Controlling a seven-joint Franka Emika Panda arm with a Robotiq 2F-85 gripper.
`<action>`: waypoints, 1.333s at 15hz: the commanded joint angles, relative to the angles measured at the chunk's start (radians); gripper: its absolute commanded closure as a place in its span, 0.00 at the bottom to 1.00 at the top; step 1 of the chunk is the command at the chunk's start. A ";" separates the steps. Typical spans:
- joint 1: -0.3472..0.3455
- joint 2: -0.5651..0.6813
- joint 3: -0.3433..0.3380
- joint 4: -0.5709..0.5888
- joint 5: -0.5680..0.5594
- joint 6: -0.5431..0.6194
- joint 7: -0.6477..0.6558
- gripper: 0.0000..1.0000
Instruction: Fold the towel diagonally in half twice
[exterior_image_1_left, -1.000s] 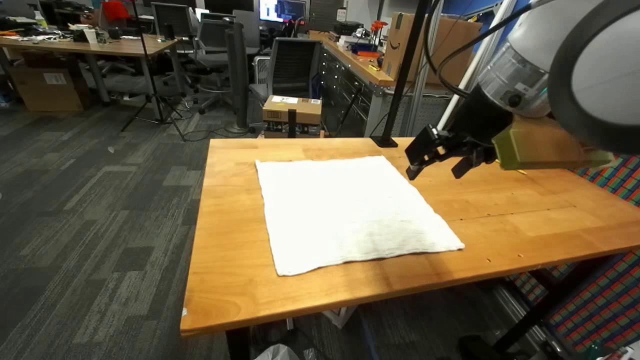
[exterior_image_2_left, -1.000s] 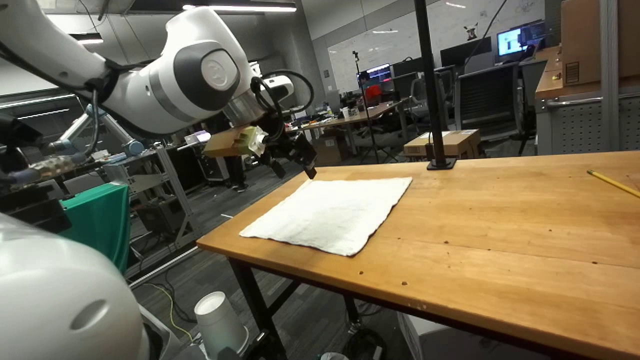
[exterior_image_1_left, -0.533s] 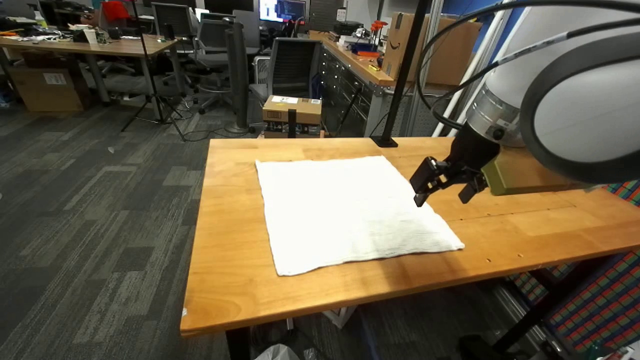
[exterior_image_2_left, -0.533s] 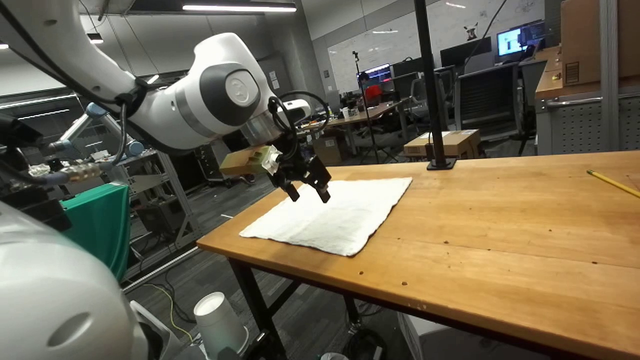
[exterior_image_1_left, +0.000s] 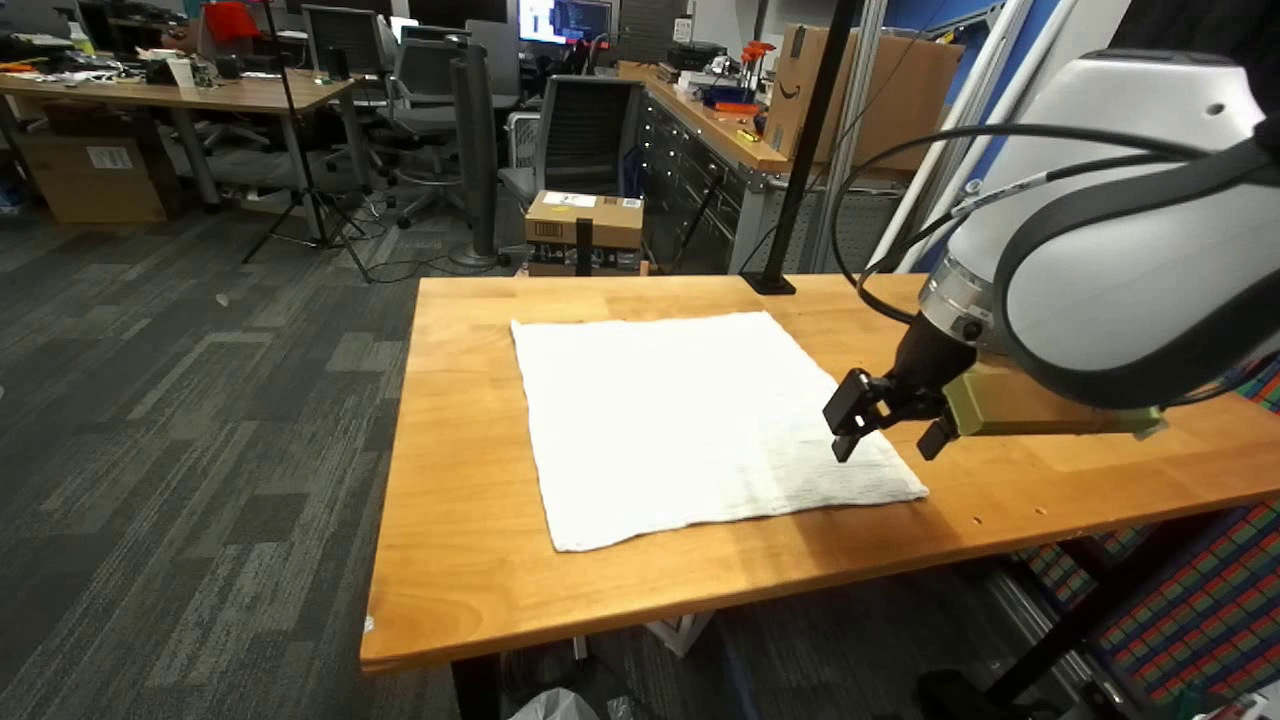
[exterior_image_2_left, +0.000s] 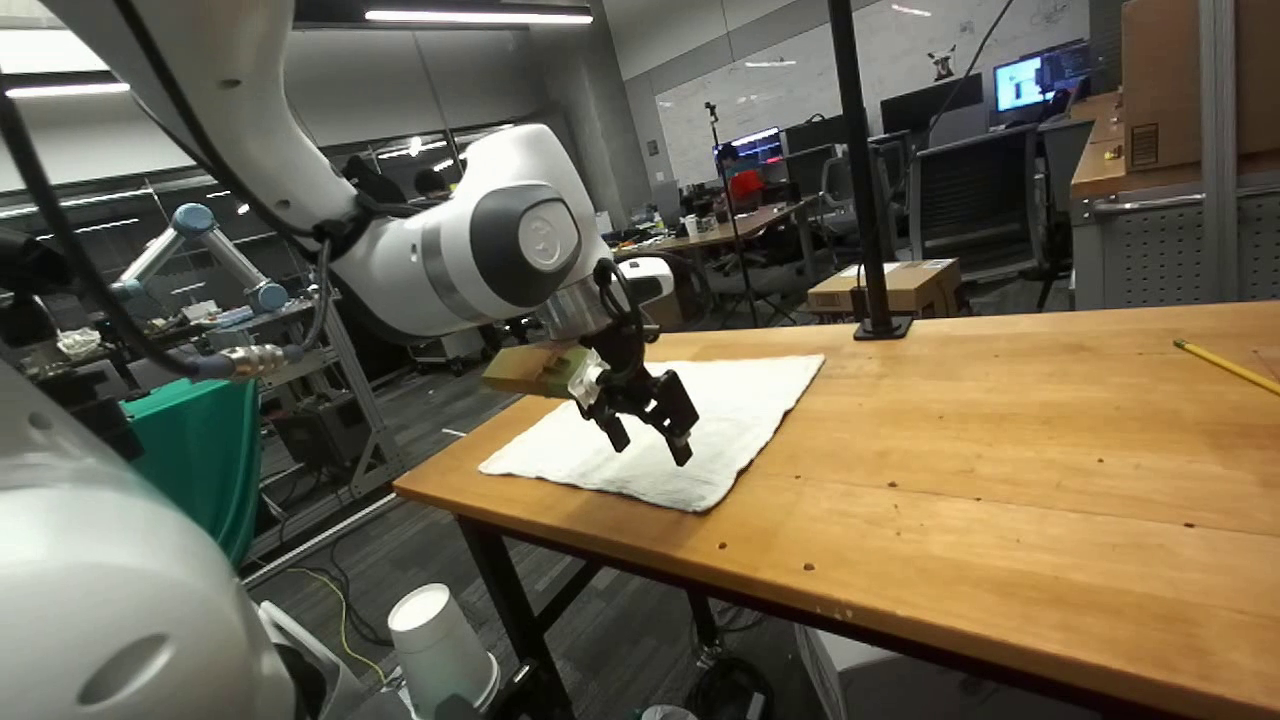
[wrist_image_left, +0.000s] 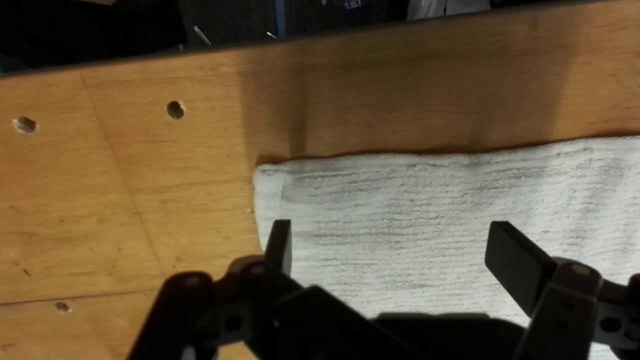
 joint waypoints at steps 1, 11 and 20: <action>-0.002 0.088 -0.032 0.000 -0.014 0.116 -0.001 0.00; 0.005 0.224 -0.112 0.008 -0.033 0.228 -0.025 0.26; 0.046 0.174 -0.086 0.017 -0.036 0.157 0.010 0.85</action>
